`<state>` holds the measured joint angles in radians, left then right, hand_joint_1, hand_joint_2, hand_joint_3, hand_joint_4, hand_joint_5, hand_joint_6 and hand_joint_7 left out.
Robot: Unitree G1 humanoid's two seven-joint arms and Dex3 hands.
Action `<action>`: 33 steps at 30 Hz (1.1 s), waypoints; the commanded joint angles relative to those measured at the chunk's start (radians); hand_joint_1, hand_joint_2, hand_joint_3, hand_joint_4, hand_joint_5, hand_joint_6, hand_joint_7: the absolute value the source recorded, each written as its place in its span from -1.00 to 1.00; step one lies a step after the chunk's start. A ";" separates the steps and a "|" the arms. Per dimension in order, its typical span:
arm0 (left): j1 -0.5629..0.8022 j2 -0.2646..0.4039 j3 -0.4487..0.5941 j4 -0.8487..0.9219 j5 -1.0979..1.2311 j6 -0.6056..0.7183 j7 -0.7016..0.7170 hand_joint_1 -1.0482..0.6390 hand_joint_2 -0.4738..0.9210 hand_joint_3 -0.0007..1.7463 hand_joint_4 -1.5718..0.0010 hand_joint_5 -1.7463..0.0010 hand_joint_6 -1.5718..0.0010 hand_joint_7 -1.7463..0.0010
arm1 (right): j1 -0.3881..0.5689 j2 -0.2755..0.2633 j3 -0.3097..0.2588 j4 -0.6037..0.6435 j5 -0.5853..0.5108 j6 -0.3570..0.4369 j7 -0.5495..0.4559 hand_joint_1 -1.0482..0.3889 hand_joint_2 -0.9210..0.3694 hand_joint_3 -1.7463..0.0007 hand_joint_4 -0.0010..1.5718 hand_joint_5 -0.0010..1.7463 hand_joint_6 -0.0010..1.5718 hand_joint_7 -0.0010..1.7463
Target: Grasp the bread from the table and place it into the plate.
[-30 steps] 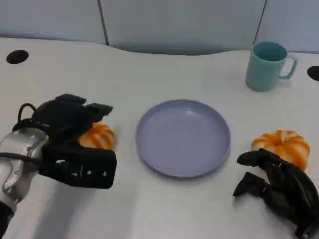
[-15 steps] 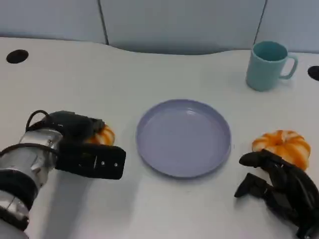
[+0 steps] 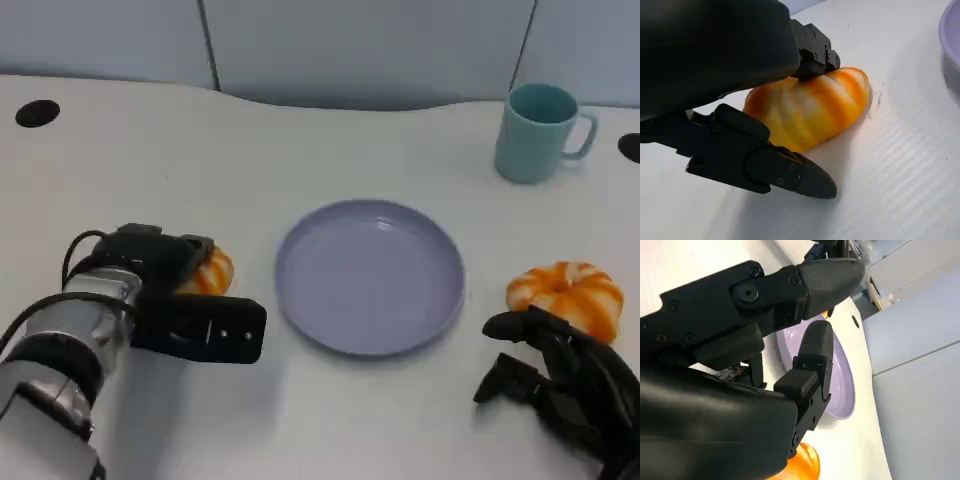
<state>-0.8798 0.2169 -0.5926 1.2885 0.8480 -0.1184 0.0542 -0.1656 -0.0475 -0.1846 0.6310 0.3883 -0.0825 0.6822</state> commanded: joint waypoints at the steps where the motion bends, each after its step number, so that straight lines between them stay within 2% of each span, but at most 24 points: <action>1: 0.004 -0.027 -0.023 0.042 -0.001 0.032 0.028 -0.54 0.92 -1.00 0.95 0.94 0.80 0.98 | 0.030 -0.014 -0.007 -0.010 0.003 0.016 -0.002 -0.20 -1.00 0.82 -0.18 0.64 -0.14 0.16; 3: 0.019 -0.036 -0.029 0.050 -0.005 0.032 0.056 -0.50 0.89 -1.00 0.88 0.92 0.73 0.96 | 0.035 -0.015 -0.007 -0.017 0.003 0.021 -0.002 -0.20 -1.00 0.82 -0.17 0.64 -0.13 0.16; 5: 0.033 -0.041 -0.038 0.056 -0.005 0.024 0.093 -0.37 0.86 -1.00 0.68 0.88 0.56 0.95 | 0.036 -0.016 -0.007 -0.020 0.003 0.022 0.000 -0.20 -1.00 0.81 -0.18 0.64 -0.14 0.16; 7: 0.045 -0.041 -0.033 0.059 -0.018 0.005 0.114 -0.31 0.85 -1.00 0.58 0.88 0.48 0.97 | 0.039 -0.017 -0.007 -0.025 0.003 0.024 0.001 -0.20 -1.00 0.81 -0.18 0.64 -0.15 0.16; 8: 0.050 -0.040 -0.028 0.059 -0.028 -0.007 0.120 -0.17 0.94 -0.99 0.33 0.82 0.25 0.94 | 0.041 -0.017 -0.006 -0.029 0.003 0.024 0.001 -0.20 -1.00 0.81 -0.18 0.64 -0.16 0.15; 11: 0.063 -0.036 -0.026 0.060 -0.042 -0.033 0.154 -0.10 0.99 -0.97 0.07 0.74 0.01 0.92 | 0.046 -0.018 -0.005 -0.038 0.001 0.028 -0.003 -0.20 -1.00 0.81 -0.18 0.63 -0.16 0.15; 12: 0.069 -0.034 -0.028 0.060 -0.044 -0.042 0.175 -0.12 1.00 -0.96 -0.08 0.50 -0.19 0.92 | 0.048 -0.019 -0.005 -0.043 0.000 0.030 -0.007 -0.21 -1.00 0.82 -0.18 0.64 -0.16 0.16; 14: 0.079 -0.030 -0.041 0.060 -0.036 -0.053 0.227 -0.14 1.00 -0.91 -0.13 0.06 -0.40 0.94 | 0.051 -0.018 -0.005 -0.047 0.000 0.033 -0.009 -0.21 -1.00 0.82 -0.18 0.64 -0.16 0.16; 15: 0.083 -0.028 -0.050 0.061 -0.028 -0.054 0.250 -0.14 1.00 -0.86 -0.03 -0.41 -0.45 0.89 | 0.051 -0.018 -0.006 -0.047 0.001 0.033 -0.008 -0.21 -1.00 0.82 -0.18 0.64 -0.16 0.17; 16: 0.085 -0.027 -0.057 0.062 -0.024 -0.055 0.268 -0.15 1.00 -0.83 0.04 -0.72 -0.48 0.86 | 0.051 -0.018 -0.007 -0.048 0.002 0.033 -0.008 -0.21 -1.00 0.82 -0.18 0.64 -0.16 0.17; 18: 0.086 -0.026 -0.064 0.065 -0.025 -0.056 0.281 -0.15 1.00 -0.81 0.09 -0.88 -0.49 0.84 | 0.052 -0.017 -0.007 -0.048 0.003 0.034 -0.008 -0.21 -1.00 0.82 -0.18 0.64 -0.16 0.17; 20: 0.096 -0.024 -0.052 0.061 -0.041 -0.071 0.328 -0.13 1.00 -0.76 0.10 -0.94 -0.51 0.81 | 0.049 -0.018 -0.006 -0.044 0.000 0.031 -0.008 -0.21 -1.00 0.82 -0.18 0.64 -0.16 0.17; 22: 0.109 -0.021 -0.031 0.055 -0.062 -0.094 0.396 -0.08 1.00 -0.59 0.12 -0.98 -0.03 -0.17 | 0.044 -0.017 -0.006 -0.038 -0.002 0.030 -0.009 -0.21 -1.00 0.81 -0.17 0.64 -0.16 0.17; 23: 0.111 -0.019 -0.022 0.053 -0.071 -0.103 0.420 -0.05 1.00 -0.57 0.10 -0.99 0.15 -0.52 | 0.041 -0.016 -0.006 -0.034 -0.002 0.031 -0.011 -0.20 -1.00 0.81 -0.18 0.64 -0.16 0.17; 24: 0.111 -0.018 -0.015 0.053 -0.077 -0.110 0.430 -0.03 1.00 -0.56 0.08 -1.00 0.24 -0.73 | 0.039 -0.014 -0.006 -0.032 -0.002 0.032 -0.014 -0.20 -1.00 0.81 -0.18 0.64 -0.16 0.17; 25: 0.108 -0.014 -0.011 0.053 -0.081 -0.117 0.437 -0.02 1.00 -0.55 0.07 -1.00 0.29 -0.83 | 0.037 -0.013 -0.006 -0.030 -0.003 0.034 -0.018 -0.20 -1.00 0.82 -0.18 0.64 -0.16 0.17; 28: 0.094 0.002 -0.010 0.050 -0.081 -0.135 0.449 0.01 1.00 -0.49 0.04 -1.00 0.34 -0.94 | 0.032 -0.011 -0.006 -0.025 -0.003 0.032 -0.021 -0.19 -1.00 0.83 -0.18 0.63 -0.16 0.17; 29: 0.083 0.014 -0.012 0.047 -0.078 -0.147 0.458 0.01 1.00 -0.57 0.07 -1.00 0.23 -0.57 | 0.029 -0.011 -0.006 -0.022 -0.003 0.032 -0.022 -0.20 -1.00 0.83 -0.17 0.63 -0.16 0.17; 30: 0.072 0.024 -0.010 0.045 -0.078 -0.156 0.459 0.01 1.00 -0.62 0.07 -1.00 0.13 -0.34 | 0.025 -0.010 -0.007 -0.017 0.000 0.030 -0.020 -0.20 -1.00 0.83 -0.17 0.63 -0.16 0.17; 31: 0.056 0.034 -0.006 0.041 -0.080 -0.159 0.453 0.01 1.00 -0.62 0.08 -1.00 0.11 -0.31 | 0.020 -0.009 -0.010 -0.009 0.005 0.026 -0.012 -0.19 -1.00 0.82 -0.17 0.63 -0.16 0.17; 32: 0.044 0.040 -0.001 0.039 -0.084 -0.161 0.453 0.03 1.00 -0.65 0.09 -1.00 0.22 -0.60 | 0.018 -0.009 -0.011 -0.004 0.006 0.025 -0.010 -0.19 -1.00 0.82 -0.17 0.63 -0.16 0.16; 33: 0.034 0.045 0.003 0.036 -0.086 -0.165 0.456 0.04 1.00 -0.68 0.09 -1.00 0.29 -0.80 | 0.015 -0.010 -0.011 0.001 0.005 0.024 -0.009 -0.19 -1.00 0.81 -0.17 0.63 -0.16 0.16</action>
<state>-0.8130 0.2248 -0.6011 1.3292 0.7659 -0.2775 0.5033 -0.1500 -0.0489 -0.1859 0.6054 0.3912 -0.0616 0.6748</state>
